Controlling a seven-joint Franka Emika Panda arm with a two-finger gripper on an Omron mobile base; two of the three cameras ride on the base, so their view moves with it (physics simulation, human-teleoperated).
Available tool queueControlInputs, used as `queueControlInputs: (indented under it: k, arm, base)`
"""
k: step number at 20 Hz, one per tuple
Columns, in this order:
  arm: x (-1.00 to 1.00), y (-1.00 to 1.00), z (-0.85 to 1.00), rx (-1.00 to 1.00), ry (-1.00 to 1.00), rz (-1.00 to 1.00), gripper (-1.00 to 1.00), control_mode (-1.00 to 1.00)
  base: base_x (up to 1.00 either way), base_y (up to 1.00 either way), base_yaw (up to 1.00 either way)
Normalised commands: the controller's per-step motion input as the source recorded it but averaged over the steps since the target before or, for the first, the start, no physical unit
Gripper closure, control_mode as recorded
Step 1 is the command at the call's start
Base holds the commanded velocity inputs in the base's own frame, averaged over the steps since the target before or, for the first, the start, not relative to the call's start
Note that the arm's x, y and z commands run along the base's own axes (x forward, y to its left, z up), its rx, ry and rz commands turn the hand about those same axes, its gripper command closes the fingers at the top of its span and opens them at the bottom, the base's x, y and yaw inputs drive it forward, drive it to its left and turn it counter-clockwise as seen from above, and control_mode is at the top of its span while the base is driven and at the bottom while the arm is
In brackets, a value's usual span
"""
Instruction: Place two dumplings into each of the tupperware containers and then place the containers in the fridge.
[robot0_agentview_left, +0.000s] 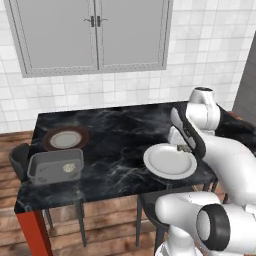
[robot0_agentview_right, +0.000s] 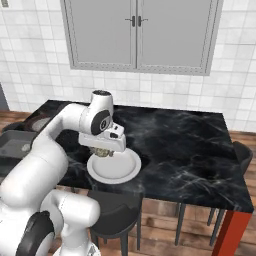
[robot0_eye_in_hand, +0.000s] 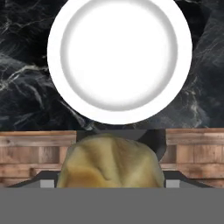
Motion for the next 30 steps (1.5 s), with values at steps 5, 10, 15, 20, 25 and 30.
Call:
queueControlInputs:
  k: [5,10,15,20,25,30]
  arm:
    - [-0.20,0.47,0.50,-0.02,0.00,0.00,1.00,-1.00]
    - [-0.15,0.24,0.19,-0.01,0.00,0.00,1.00,-1.00]
    - [-0.28,0.00,0.10,0.00,0.00,0.00,1.00,-1.00]
    - [0.00,0.00,0.00,0.00,0.00,0.00,1.00,1.00]
    - [0.00,0.00,0.00,0.00,0.00,0.00,1.00,1.00]
    - [0.00,0.00,0.00,0.00,0.00,0.00,1.00,1.00]
  base:
    - [0.00,0.00,0.00]
    - [0.00,0.00,0.00]
    - [0.00,0.00,0.00]
    - [-0.57,0.34,0.00]
    - [-0.10,1.00,0.00]
    - [0.15,1.00,0.00]
